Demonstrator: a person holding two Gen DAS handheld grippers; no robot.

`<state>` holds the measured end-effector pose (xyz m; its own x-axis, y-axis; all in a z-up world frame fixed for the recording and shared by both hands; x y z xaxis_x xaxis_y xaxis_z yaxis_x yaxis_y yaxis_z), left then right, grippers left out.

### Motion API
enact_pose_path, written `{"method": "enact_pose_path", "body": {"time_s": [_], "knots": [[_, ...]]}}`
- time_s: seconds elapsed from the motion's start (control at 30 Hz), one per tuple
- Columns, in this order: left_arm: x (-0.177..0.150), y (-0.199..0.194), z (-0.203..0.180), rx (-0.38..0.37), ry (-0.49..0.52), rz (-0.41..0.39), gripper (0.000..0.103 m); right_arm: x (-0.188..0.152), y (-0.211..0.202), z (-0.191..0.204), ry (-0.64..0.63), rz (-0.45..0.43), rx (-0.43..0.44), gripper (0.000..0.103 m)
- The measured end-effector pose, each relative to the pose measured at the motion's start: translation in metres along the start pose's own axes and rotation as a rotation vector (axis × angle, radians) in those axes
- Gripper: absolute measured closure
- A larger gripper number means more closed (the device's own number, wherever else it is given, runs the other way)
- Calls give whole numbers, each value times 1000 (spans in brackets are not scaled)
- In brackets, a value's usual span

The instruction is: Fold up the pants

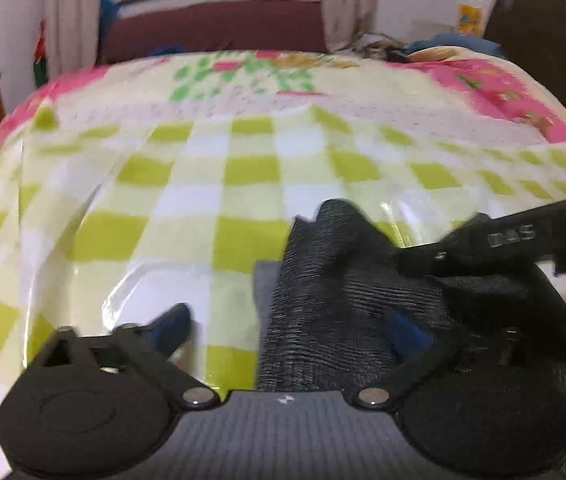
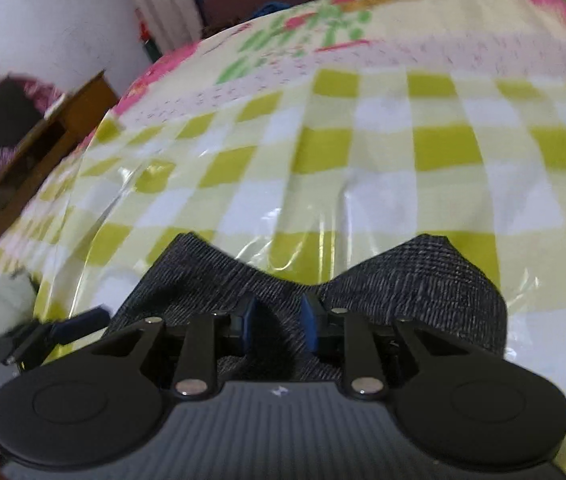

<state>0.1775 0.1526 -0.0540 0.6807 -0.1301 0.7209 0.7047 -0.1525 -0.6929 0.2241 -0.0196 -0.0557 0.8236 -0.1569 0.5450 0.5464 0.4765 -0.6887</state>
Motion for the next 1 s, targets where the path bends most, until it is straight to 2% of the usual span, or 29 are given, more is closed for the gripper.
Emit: {"method": "enact_pose_path", "body": {"time_s": [0.03, 0.1, 0.2, 0.27, 0.3, 0.4, 0.47, 0.5, 0.6, 0.67, 0.73, 0.8, 0.9, 1.0], "knots": [[-2, -3, 3, -14, -22, 3, 0, 1, -9, 0, 6, -16, 10, 82], [-2, -14, 5, -10, -35, -8, 0, -4, -37, 1, -4, -74, 13, 73], [-3, -46, 3, 82, -6, -81, 0, -24, -85, 4, -73, -142, 17, 73], [-2, -54, 1, 114, 7, -116, 0, -44, -106, 3, -113, -148, 17, 73], [-5, -53, -3, 124, 26, -100, 0, -55, -109, 1, -123, -132, 11, 73], [-15, -29, -11, 145, 82, 10, 0, -75, -88, -7, -143, -33, -54, 73], [-14, -24, -6, 140, 33, 52, 0, -73, -85, -8, -114, -31, -63, 75], [-12, -29, -3, 142, -4, 63, 0, -70, -92, -6, -89, -42, -55, 72], [-9, -58, -10, 191, 19, 15, 0, -70, -115, -3, -72, -97, -11, 71], [-12, -70, -21, 187, 48, 0, 0, -76, -116, -4, -91, -100, -51, 68], [-22, -72, -35, 175, 84, 33, 0, -87, -100, -11, -91, -20, -85, 67], [-35, -66, -47, 187, 121, 90, 0, -89, -105, -7, -116, -41, -114, 68], [-43, -81, -62, 165, 110, 72, 0, -93, -130, 5, -112, -73, -56, 68], [-48, -101, -75, 148, 87, 41, 0, -102, -147, 10, -125, -95, -46, 67]]}}
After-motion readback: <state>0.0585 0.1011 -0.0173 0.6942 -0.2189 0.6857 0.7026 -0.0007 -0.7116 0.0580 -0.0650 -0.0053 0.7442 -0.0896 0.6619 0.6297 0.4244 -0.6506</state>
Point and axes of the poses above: each gripper's, at about its wrist camera, not at the fingertips, and y roughly the way its jaws point, z to its left, x to its top, the point moved 4 cm from there along y, roughly the way its jaws point, and after that the axes turned 5 degrees about y, right-handed, at the moved point
